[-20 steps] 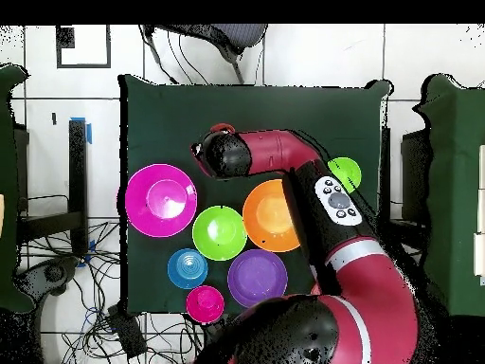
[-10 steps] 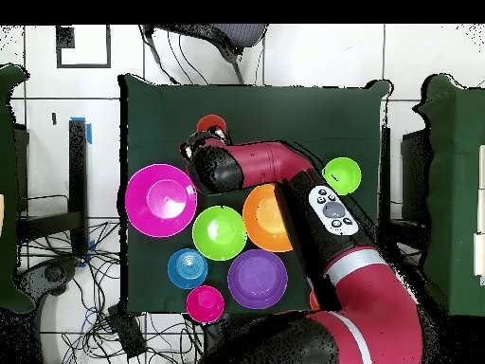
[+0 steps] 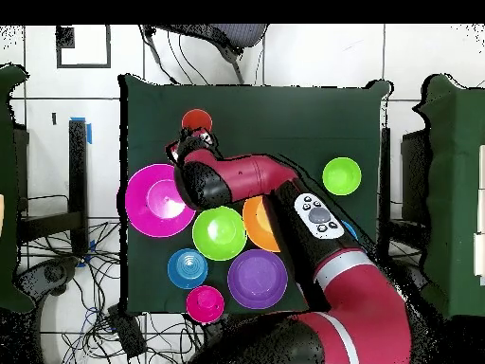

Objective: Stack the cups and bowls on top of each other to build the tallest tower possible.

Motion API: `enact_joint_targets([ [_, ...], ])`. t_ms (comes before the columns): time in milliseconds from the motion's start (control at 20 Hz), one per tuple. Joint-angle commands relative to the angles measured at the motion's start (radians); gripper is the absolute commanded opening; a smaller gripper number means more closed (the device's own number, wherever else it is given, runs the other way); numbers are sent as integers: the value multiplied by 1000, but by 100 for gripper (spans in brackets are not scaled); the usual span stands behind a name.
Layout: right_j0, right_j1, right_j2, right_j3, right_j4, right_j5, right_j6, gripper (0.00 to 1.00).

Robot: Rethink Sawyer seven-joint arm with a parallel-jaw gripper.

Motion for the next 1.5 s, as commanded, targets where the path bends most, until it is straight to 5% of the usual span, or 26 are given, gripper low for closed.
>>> enact_joint_targets([
  [50,37,63,-83,51,-112,-151,125,0],
  [600,59,144,-146,43,-156,-346,131,0],
  [1500,48,138,-123,38,-221,-416,144,0],
])
